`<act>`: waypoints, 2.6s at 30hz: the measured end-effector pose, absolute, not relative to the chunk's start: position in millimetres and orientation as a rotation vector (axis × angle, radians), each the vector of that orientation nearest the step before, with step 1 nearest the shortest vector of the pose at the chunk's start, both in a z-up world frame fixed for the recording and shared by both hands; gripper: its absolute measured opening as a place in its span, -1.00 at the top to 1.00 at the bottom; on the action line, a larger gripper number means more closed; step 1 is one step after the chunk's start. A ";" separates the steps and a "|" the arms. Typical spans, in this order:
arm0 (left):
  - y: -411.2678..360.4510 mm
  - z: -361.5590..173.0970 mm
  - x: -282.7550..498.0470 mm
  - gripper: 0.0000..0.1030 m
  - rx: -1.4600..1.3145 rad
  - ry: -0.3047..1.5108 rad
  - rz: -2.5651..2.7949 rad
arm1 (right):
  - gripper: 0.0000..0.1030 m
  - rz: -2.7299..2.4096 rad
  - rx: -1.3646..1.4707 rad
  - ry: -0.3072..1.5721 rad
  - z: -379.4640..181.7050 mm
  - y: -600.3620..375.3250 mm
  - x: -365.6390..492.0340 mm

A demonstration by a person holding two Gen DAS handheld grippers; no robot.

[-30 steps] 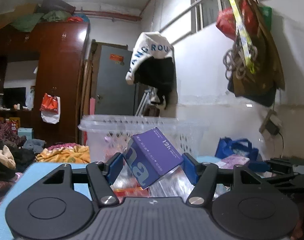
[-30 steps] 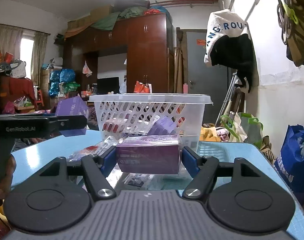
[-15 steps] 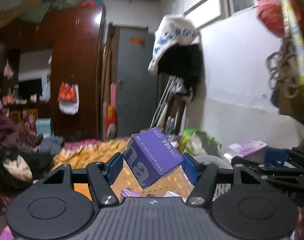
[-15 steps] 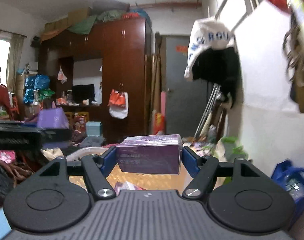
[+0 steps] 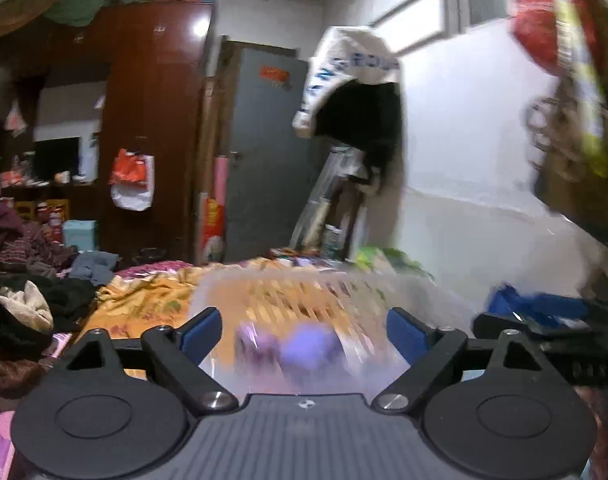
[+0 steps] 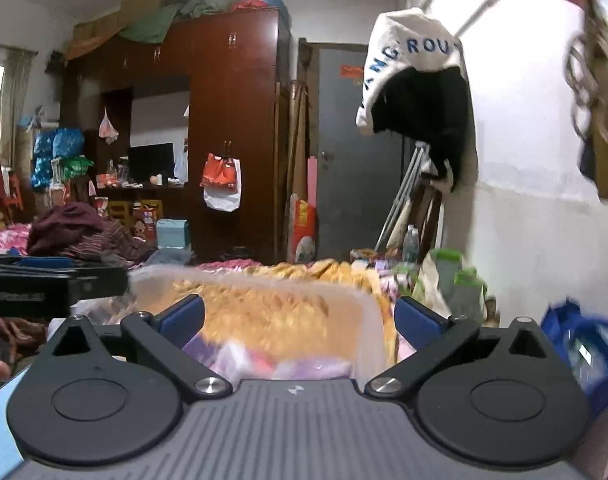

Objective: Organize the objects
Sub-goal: 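Grasp the purple printed box with the left gripper while the right carries its box to the basket, then drop both held boxes into the white basket, then grasp a clear bag with the left gripper while the right grasps a white labelled box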

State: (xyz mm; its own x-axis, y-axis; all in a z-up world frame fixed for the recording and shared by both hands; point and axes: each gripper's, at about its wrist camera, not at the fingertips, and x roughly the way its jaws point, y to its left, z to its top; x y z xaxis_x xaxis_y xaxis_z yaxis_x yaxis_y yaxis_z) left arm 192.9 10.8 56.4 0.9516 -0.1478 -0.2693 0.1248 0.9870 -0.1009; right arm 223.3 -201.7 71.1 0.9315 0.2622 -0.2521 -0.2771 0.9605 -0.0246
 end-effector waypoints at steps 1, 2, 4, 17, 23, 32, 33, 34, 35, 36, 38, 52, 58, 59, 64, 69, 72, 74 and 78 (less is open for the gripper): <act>9.6 45.9 177.4 -0.82 -0.066 0.293 -0.156 | -1.00 0.296 -0.053 0.253 58.2 -207.4 203.0; 8.9 35.3 164.8 -0.82 -0.066 0.294 -0.169 | -1.00 0.299 -0.042 0.265 47.8 -212.1 189.1; 9.1 11.4 135.9 -0.82 -0.071 0.296 -0.200 | -1.00 0.281 -0.043 0.292 29.7 -217.7 164.5; -1.8 -32.5 113.8 -0.81 -0.046 0.370 -0.208 | -0.18 0.358 -0.067 0.362 -16.8 -217.1 131.8; -14.5 -35.1 109.1 -0.82 0.029 0.379 -0.185 | -0.04 0.347 -0.132 0.389 -28.7 -204.8 128.7; -37.2 -38.5 105.2 -0.82 0.131 0.383 -0.128 | -0.04 0.337 -0.145 0.415 -32.2 -207.6 128.7; -36.1 -38.5 105.7 -0.82 0.110 0.392 -0.140 | -0.04 0.336 -0.139 0.410 -31.6 -208.9 128.5; -36.6 -38.8 108.0 -0.81 0.109 0.405 -0.147 | -0.02 0.331 -0.142 0.411 -31.2 -209.4 128.4; -38.2 -39.6 109.0 -0.73 0.118 0.414 -0.144 | 0.04 0.330 -0.141 0.409 -31.5 -209.9 128.6; -39.7 -40.0 109.5 -0.63 0.122 0.415 -0.133 | 0.04 0.333 -0.137 0.410 -31.7 -210.9 128.9; -39.2 -41.4 108.7 -0.30 0.100 0.410 -0.123 | 0.05 0.336 -0.133 0.405 -31.2 -211.5 128.4; -19.6 -35.5 92.4 0.24 -0.027 0.284 -0.120 | 0.05 0.276 -0.070 0.352 -22.3 -213.4 126.3; -19.6 -33.0 89.2 0.24 -0.032 0.276 -0.118 | 0.05 0.239 -0.063 0.329 -17.7 -208.1 123.7; -19.9 -32.0 88.6 0.24 -0.031 0.271 -0.116 | 0.05 0.233 -0.064 0.325 -17.3 -207.0 123.1; -17.1 -26.4 85.9 0.24 -0.041 0.240 -0.112 | 0.05 0.214 -0.062 0.306 -12.9 -205.4 121.9; -13.7 -23.5 84.6 0.24 -0.050 0.220 -0.114 | 0.05 0.205 -0.053 0.295 -9.4 -205.3 121.2; -13.0 -22.4 85.7 0.24 -0.054 0.212 -0.117 | 0.05 0.209 -0.052 0.293 -7.4 -203.9 121.3; -12.6 -21.4 86.6 0.24 -0.055 0.207 -0.116 | 0.05 0.214 -0.054 0.292 -6.8 -202.4 121.9; -11.7 -17.9 90.1 0.24 -0.059 0.196 -0.116 | 0.05 0.223 -0.061 0.288 -4.6 -196.7 122.7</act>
State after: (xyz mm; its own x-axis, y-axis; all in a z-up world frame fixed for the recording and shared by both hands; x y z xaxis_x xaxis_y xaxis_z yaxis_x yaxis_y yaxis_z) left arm 90.1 -11.7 -17.9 0.9741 -0.1207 -0.1912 0.1091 0.9916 -0.0699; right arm 122.7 -196.7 -4.6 0.9344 0.2089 -0.2886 -0.2264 0.9736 -0.0282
